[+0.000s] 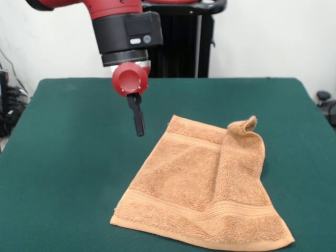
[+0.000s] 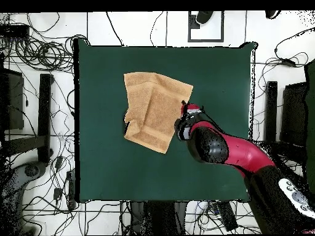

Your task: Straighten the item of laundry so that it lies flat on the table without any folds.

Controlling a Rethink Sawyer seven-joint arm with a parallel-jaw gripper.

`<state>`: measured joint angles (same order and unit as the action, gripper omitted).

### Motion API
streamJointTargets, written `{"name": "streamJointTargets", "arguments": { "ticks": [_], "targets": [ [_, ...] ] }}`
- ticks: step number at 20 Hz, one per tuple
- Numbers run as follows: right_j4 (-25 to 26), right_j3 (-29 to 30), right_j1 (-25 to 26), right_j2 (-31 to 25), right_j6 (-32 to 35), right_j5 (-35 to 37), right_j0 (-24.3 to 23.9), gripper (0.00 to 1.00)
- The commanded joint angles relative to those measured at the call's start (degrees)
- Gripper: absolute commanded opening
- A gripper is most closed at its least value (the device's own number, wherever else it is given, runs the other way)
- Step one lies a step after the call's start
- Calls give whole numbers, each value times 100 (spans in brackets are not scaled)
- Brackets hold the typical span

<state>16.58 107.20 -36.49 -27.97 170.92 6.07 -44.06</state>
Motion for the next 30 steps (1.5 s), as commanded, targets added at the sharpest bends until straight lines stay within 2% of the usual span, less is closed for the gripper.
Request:
{"name": "streamJointTargets", "arguments": {
  "ticks": [1,30],
  "targets": [
    [-233,-420,293,197,301,-311,415,100],
    [-458,-358,16,223,261,-78,511,100]
  ]
}}
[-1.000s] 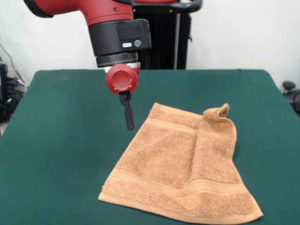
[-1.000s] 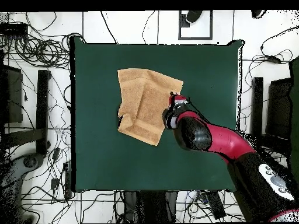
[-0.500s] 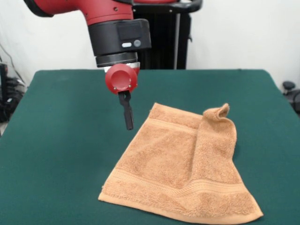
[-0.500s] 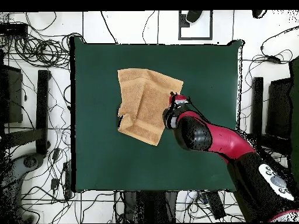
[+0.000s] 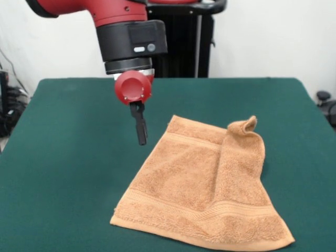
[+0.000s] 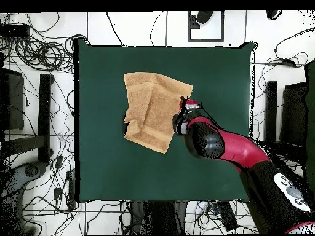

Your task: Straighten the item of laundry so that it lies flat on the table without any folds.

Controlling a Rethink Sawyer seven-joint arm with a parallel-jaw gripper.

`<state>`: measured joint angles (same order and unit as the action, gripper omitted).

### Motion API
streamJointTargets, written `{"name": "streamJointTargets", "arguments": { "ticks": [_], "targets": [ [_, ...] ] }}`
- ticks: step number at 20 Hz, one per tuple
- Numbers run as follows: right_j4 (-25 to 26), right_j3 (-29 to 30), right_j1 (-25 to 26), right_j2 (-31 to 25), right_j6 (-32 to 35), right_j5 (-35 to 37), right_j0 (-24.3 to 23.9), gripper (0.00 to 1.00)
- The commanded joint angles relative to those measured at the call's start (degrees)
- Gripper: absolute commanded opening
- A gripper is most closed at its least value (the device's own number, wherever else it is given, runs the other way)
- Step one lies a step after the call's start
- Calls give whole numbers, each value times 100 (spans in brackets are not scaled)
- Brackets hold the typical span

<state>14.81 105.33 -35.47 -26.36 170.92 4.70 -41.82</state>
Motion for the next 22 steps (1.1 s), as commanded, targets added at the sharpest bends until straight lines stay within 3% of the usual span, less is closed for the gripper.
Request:
{"name": "streamJointTargets", "arguments": {
  "ticks": [1,5,6,17,22],
  "targets": [
    [-293,-156,-92,61,264,55,277,100],
    [-245,-233,-185,330,204,114,416,100],
    [-270,-232,-193,322,203,123,398,0],
    [-116,-123,-353,178,-84,288,-6,0],
    [-216,-268,-325,309,32,347,291,0]
  ]
}}
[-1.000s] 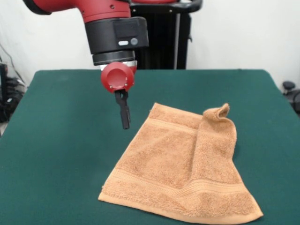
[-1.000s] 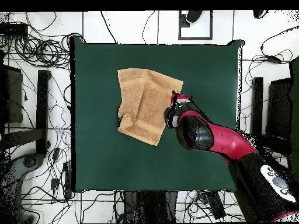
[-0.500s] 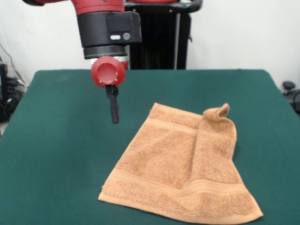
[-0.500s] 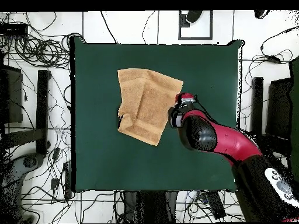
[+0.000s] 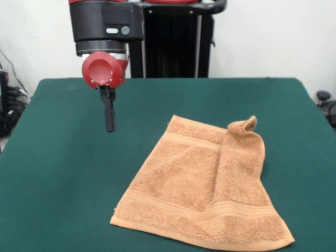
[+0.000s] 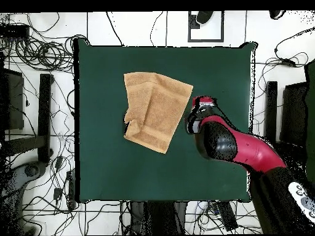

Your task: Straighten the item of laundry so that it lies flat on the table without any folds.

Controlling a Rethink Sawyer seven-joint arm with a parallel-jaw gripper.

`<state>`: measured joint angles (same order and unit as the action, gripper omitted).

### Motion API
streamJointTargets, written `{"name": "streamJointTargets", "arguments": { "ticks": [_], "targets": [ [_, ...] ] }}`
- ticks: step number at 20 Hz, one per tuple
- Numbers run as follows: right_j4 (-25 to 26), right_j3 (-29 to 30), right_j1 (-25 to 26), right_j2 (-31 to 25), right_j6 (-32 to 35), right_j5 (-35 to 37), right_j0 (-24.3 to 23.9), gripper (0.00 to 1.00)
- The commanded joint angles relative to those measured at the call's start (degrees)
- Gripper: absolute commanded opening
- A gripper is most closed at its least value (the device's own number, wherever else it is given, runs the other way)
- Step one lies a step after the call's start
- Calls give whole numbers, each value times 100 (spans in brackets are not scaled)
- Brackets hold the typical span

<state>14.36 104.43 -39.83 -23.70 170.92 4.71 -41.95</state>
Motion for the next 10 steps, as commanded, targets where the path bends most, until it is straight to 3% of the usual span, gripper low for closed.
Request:
{"name": "streamJointTargets", "arguments": {
  "ticks": [1,2,3,10],
  "targets": [
    [-157,-187,97,48,1,376,287,0],
    [-157,-184,103,18,-18,393,244,0],
    [-143,-226,89,128,11,366,323,100],
    [-6,-431,234,142,-187,446,374,100]
  ]
}}
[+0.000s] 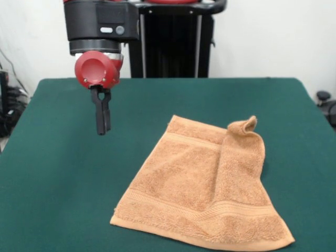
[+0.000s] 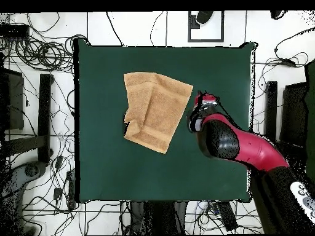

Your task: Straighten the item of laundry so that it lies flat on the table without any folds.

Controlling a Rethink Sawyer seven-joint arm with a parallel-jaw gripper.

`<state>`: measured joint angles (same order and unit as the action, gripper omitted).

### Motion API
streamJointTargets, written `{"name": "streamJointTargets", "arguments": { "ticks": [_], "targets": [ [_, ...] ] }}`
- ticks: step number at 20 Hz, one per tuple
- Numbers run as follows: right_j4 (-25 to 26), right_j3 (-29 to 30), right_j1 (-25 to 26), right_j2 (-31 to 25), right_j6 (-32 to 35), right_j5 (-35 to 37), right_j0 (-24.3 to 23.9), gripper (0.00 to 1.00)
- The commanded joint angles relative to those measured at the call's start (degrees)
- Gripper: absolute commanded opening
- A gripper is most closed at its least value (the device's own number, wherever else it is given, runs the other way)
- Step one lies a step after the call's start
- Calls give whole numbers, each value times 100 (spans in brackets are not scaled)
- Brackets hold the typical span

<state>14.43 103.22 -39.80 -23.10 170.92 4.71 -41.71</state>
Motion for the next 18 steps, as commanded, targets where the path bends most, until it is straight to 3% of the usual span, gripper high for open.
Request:
{"name": "streamJointTargets", "arguments": {
  "ticks": [1,18],
  "targets": [
    [-19,-350,258,135,-161,442,408,100],
    [-67,-332,29,264,-194,742,459,100]
  ]
}}
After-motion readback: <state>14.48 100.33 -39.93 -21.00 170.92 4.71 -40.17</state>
